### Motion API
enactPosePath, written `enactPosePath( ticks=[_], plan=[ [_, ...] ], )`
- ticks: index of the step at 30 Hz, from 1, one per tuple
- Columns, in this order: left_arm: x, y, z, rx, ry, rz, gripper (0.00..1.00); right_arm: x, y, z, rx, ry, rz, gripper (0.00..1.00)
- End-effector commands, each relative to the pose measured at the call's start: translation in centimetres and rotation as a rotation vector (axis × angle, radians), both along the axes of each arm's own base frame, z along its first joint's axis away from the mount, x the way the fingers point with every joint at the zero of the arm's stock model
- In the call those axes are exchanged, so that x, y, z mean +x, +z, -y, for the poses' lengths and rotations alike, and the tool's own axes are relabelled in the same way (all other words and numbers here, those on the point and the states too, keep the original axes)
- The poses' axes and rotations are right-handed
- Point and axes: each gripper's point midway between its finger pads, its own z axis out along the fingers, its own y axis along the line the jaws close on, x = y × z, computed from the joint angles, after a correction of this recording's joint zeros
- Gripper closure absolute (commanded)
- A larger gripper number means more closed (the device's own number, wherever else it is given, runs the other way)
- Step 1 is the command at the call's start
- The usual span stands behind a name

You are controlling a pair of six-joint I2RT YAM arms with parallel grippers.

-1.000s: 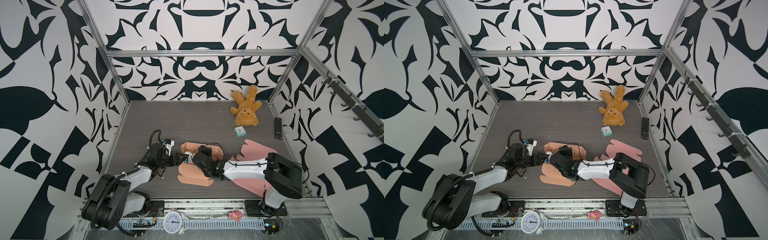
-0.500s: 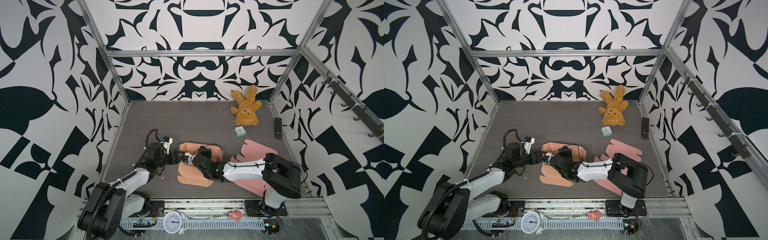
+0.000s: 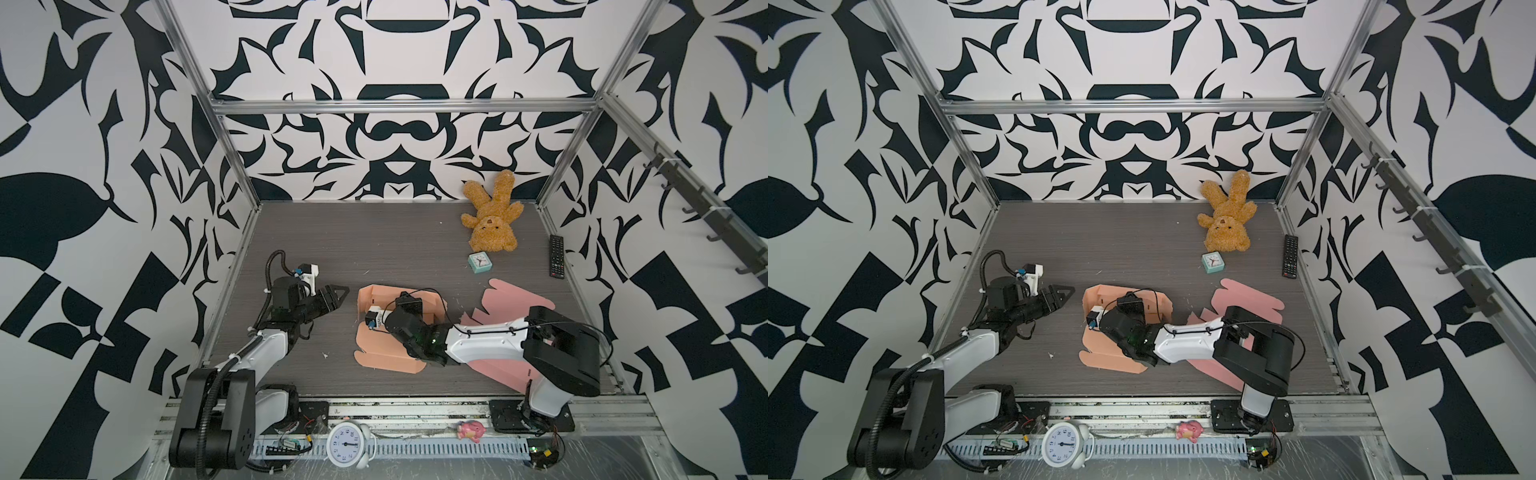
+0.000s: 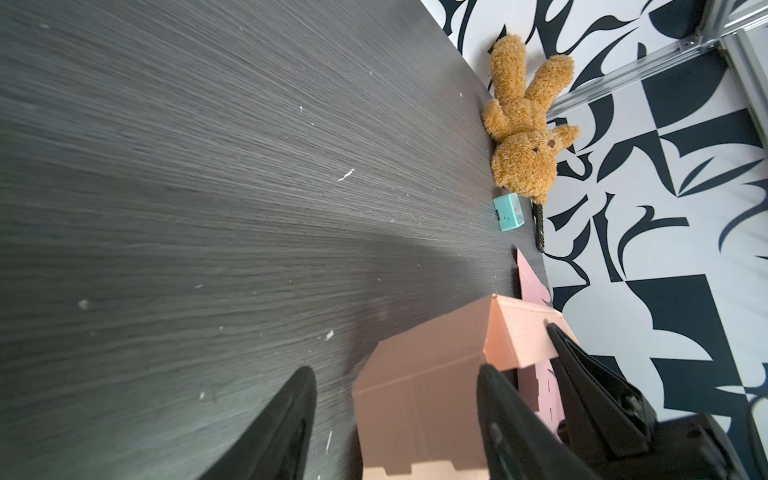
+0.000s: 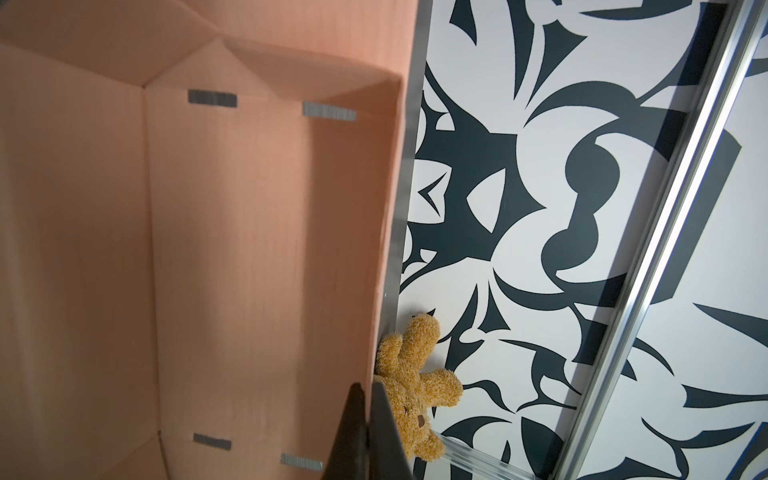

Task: Fold the paper box

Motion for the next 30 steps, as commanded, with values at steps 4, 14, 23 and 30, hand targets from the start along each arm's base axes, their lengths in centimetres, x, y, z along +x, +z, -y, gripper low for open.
enactPosePath(
  ticks=[4,14,23,30],
  plan=[
    [0.7,-4.3,1.2,0.044,-0.088,-0.187,0.38,-0.5,-0.8,-0.2,-0.035,0.023,-0.014,0.97],
    [-1.3,-5.1,4.3,0.042,-0.174,-0.189,0.39,-0.5,-0.9,-0.2,-0.047,0.020,-0.004,0.96],
    [-4.0,-5.5,4.9,0.052,-0.179,-0.183,0.39,-0.6,-1.1,-0.2,-0.055,0.022,-0.001,0.96],
    [-5.1,-5.3,5.5,0.079,-0.200,-0.124,0.37,-0.8,-1.0,-0.3,-0.055,0.030,0.001,0.96]
  ],
)
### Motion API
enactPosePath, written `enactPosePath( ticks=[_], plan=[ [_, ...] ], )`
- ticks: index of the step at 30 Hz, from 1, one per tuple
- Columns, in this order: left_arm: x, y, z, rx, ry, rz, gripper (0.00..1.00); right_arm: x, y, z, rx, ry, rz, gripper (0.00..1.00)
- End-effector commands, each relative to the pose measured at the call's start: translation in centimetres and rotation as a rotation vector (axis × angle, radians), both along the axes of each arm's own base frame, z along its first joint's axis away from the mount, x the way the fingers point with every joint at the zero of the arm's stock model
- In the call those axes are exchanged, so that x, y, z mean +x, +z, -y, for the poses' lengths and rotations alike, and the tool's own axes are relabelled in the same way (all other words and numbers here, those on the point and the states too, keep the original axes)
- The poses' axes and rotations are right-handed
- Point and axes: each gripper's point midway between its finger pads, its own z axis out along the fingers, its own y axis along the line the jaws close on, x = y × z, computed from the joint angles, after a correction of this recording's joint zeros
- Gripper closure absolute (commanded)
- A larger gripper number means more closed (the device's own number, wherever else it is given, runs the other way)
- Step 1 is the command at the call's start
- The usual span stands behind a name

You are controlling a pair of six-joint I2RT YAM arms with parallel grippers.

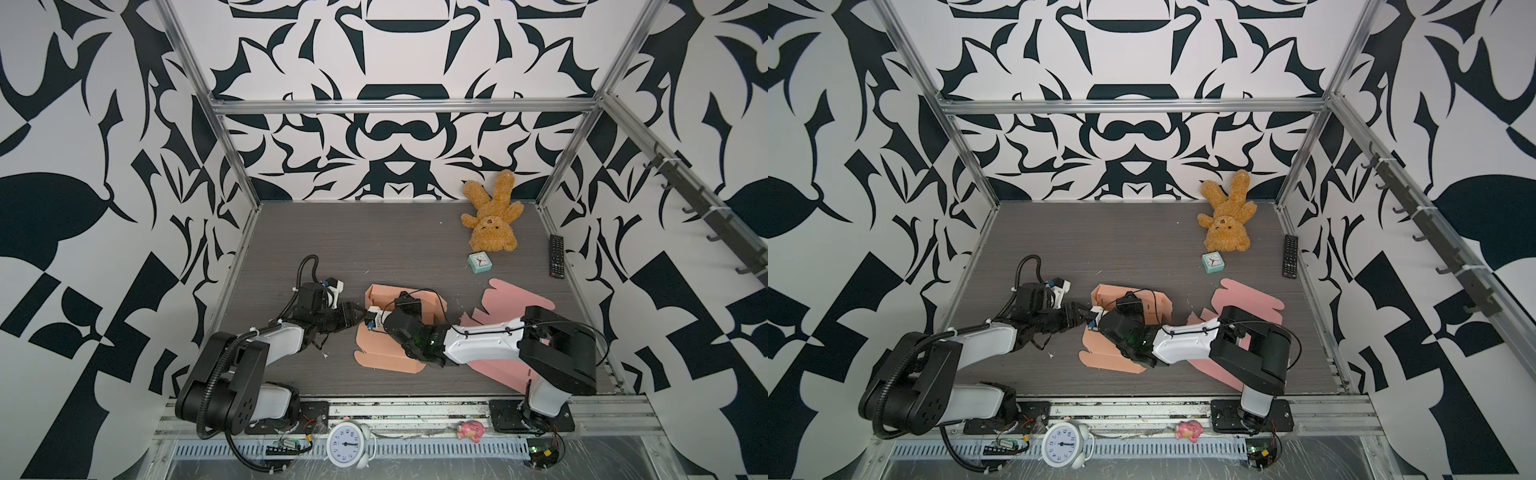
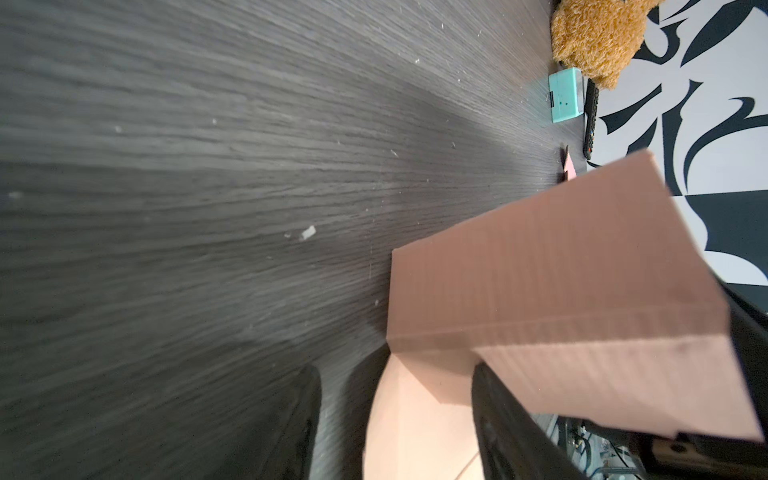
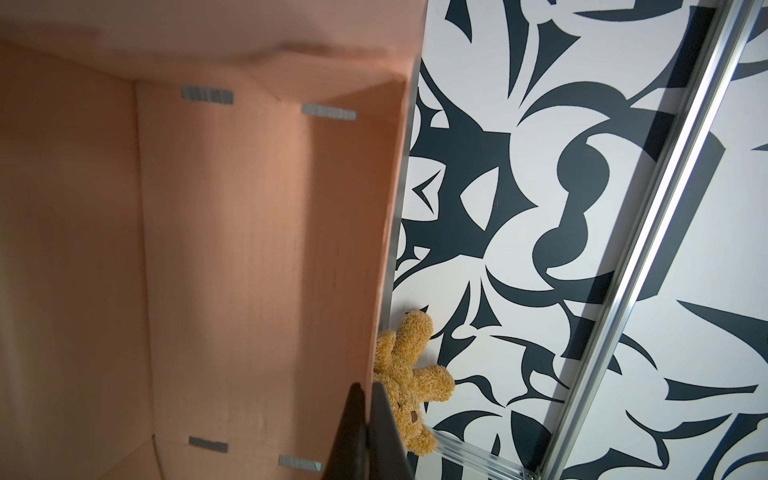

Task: Fold the paper box

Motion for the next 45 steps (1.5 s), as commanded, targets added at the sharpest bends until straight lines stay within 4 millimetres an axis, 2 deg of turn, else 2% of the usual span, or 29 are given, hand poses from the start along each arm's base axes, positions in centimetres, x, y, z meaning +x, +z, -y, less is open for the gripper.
enactPosePath(
  ticks=[1,5,6,9,18,19,26,37,45],
  plan=[
    [-0.2,0.6,0.4,0.012,-0.009,0.061,0.37,-0.8,-0.9,-0.1,-0.037,0.032,-0.021,0.96],
    [0.1,1.0,0.4,0.032,-0.007,0.102,0.35,-1.1,-0.9,-0.2,-0.032,0.043,-0.025,0.95],
    [0.5,2.3,0.5,0.023,-0.007,0.150,0.35,-1.0,-0.9,-0.3,-0.030,0.043,-0.025,0.95],
    [1.2,3.2,0.8,0.026,-0.020,0.200,0.35,-1.1,-1.0,-0.4,-0.035,0.046,-0.023,0.95],
    [1.5,4.4,2.1,0.015,-0.096,0.281,0.33,-1.6,-0.2,-0.6,0.009,0.059,-0.043,0.94],
    [1.4,3.4,2.2,0.029,-0.099,0.255,0.33,-1.5,-0.2,-0.6,0.014,0.061,-0.046,0.94],
    [1.8,2.9,2.6,0.062,-0.103,0.288,0.34,-1.8,-0.2,-0.8,0.045,0.067,-0.078,0.92],
    [2.8,3.4,2.1,0.122,-0.065,0.369,0.38,-1.9,-0.2,-0.8,0.044,0.071,-0.086,0.92],
    [2.6,3.4,3.1,0.171,-0.075,0.450,0.43,-2.0,0.0,-0.9,0.051,0.069,-0.087,0.91]
  ],
)
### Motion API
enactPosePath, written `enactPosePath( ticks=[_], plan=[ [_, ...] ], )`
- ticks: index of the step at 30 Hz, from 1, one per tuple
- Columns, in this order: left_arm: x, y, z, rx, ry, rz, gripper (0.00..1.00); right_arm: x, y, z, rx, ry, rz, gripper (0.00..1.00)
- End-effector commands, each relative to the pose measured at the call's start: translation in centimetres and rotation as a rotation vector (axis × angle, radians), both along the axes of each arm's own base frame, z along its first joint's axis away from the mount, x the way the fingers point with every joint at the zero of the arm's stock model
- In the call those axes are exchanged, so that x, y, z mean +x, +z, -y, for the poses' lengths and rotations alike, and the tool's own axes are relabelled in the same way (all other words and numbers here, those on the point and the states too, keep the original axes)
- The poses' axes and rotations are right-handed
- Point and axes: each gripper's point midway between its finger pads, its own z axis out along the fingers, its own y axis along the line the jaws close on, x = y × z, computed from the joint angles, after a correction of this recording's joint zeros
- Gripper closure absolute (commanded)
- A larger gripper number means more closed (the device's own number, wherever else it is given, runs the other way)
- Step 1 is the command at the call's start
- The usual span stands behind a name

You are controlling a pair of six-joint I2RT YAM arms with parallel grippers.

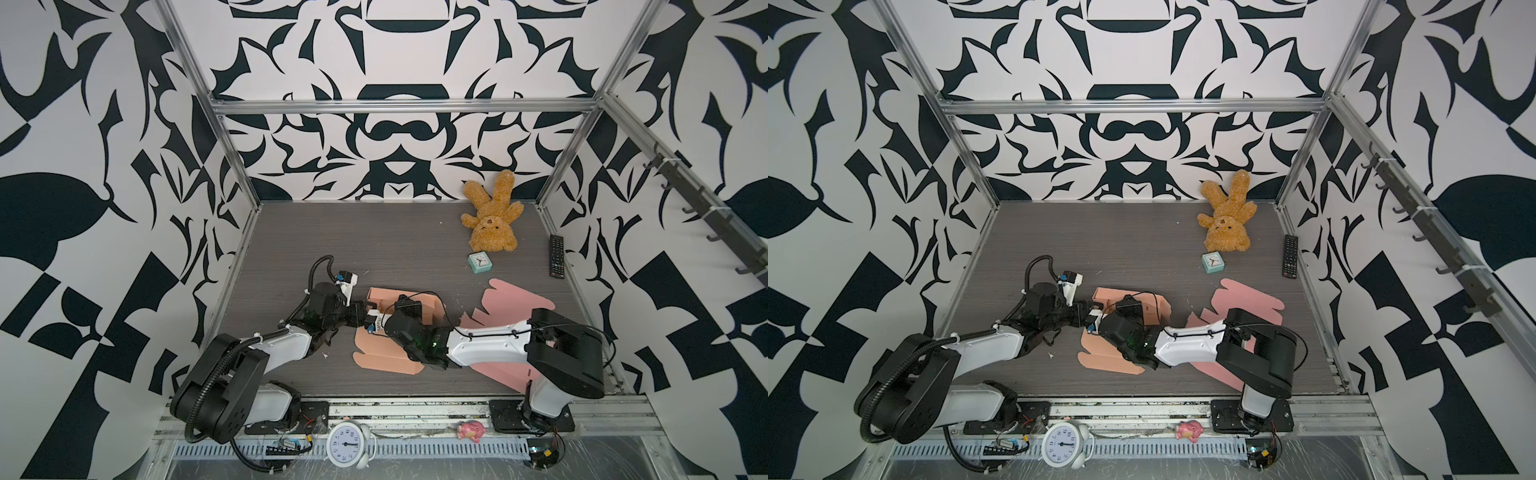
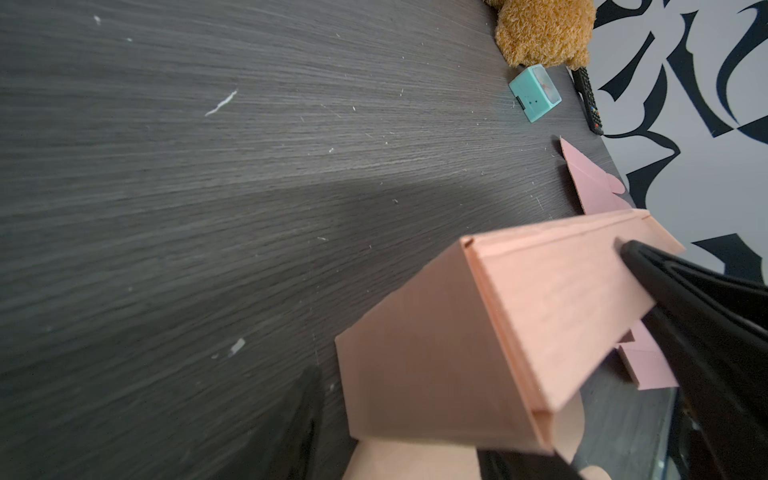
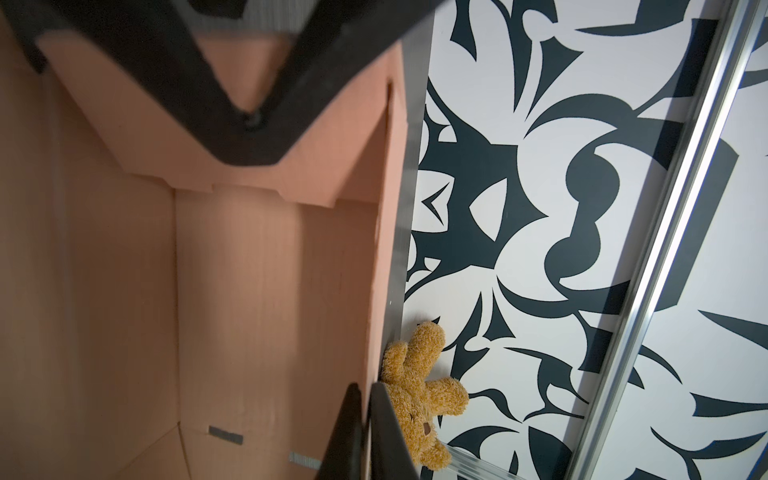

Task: Fold the paper box

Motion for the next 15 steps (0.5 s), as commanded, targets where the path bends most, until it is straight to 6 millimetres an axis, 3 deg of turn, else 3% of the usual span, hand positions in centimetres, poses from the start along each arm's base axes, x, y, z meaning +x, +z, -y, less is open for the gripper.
enactPosePath(
  ticks=[1,15],
  plan=[
    [0.6,0.8,0.2,0.028,0.019,0.099,0.45,-0.9,0.1,-0.5,0.013,0.037,-0.040,0.91],
    [0.5,0.6,1.2,0.126,0.023,0.221,0.60,-1.0,0.8,-0.6,0.029,0.041,-0.034,0.90]
  ],
)
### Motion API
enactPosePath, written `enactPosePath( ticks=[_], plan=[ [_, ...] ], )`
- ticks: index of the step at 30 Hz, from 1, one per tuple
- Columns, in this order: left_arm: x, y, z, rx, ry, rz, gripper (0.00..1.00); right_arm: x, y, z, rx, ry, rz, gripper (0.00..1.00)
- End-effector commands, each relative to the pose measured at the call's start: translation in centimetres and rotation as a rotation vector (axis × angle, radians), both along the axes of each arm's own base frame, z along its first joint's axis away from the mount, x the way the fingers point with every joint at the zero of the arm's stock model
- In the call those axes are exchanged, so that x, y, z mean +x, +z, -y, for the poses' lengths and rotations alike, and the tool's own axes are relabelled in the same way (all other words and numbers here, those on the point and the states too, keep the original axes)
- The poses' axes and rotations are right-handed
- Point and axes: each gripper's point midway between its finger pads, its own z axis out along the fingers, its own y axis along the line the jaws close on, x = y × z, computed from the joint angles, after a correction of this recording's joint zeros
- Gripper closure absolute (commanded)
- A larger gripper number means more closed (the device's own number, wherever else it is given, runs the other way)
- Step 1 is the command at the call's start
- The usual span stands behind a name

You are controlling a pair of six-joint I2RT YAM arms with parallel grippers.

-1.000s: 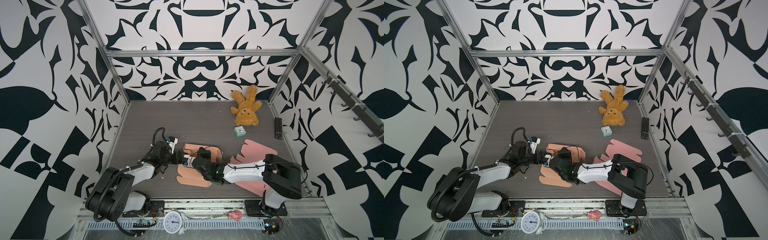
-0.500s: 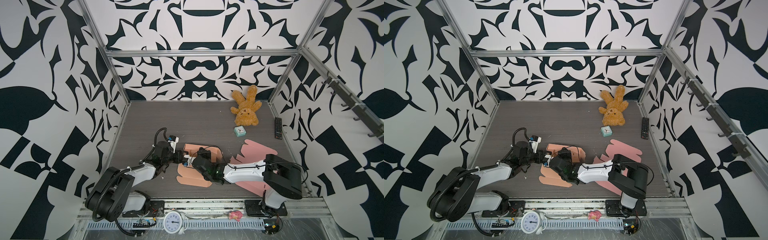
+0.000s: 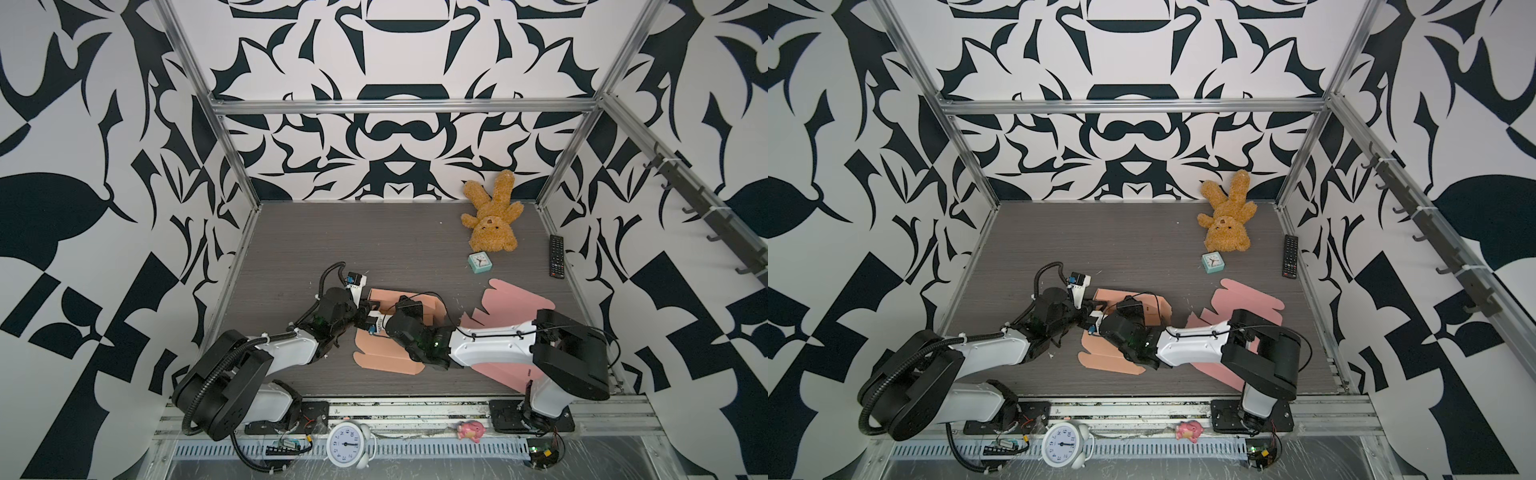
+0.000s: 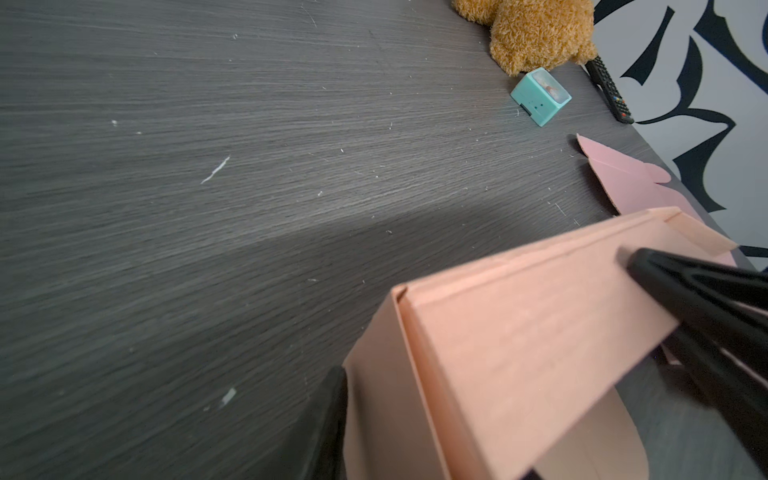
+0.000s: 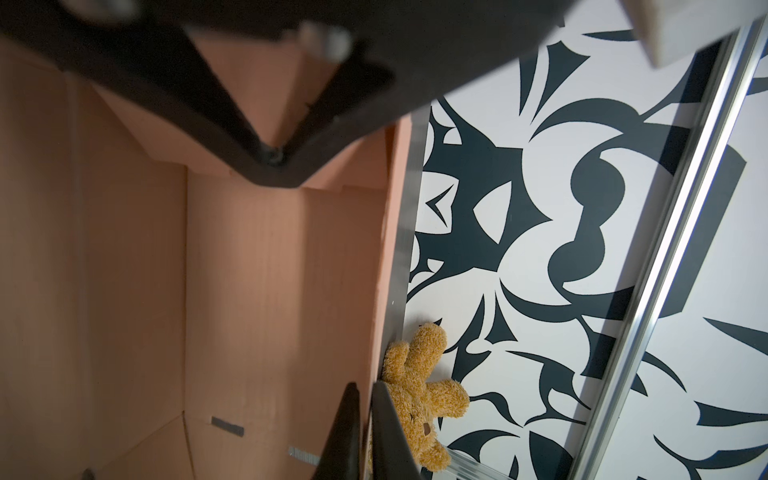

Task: Fold the paper box

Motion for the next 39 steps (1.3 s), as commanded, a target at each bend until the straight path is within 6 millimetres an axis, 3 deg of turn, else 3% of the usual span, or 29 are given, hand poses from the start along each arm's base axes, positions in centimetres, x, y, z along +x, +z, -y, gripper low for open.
enactPosePath(
  ticks=[1,7,12,20,30,33,37,39],
  plan=[
    [-0.1,0.1,-0.1,0.029,0.007,0.055,0.60,-0.6,0.6,-0.8,0.043,0.025,-0.016,0.90],
    [-0.3,0.1,0.0,0.062,0.009,0.088,0.66,-0.9,1.0,-1.1,0.075,0.031,-0.030,0.86],
    [-0.5,0.1,0.3,0.062,0.009,0.106,0.69,-1.2,2.1,-1.1,0.154,0.022,-0.052,0.71],
    [-0.6,0.1,0.2,0.080,0.011,0.123,0.73,-2.4,3.4,-0.3,0.300,-0.012,-0.131,0.56],
    [-0.6,0.0,0.3,0.098,0.010,0.130,0.73,-4.6,4.1,0.0,0.490,-0.031,-0.264,0.46],
    [-0.6,0.1,0.2,0.104,0.013,0.139,0.73,-5.9,5.7,-1.1,0.615,0.006,-0.363,0.39],
    [-0.6,0.2,0.0,0.110,0.022,0.145,0.74,-6.4,11.3,-3.1,0.858,0.030,-0.508,0.40],
    [-0.6,0.4,0.0,0.105,0.023,0.151,0.74,-5.7,12.7,-3.4,0.928,0.001,-0.552,0.40]
  ],
)
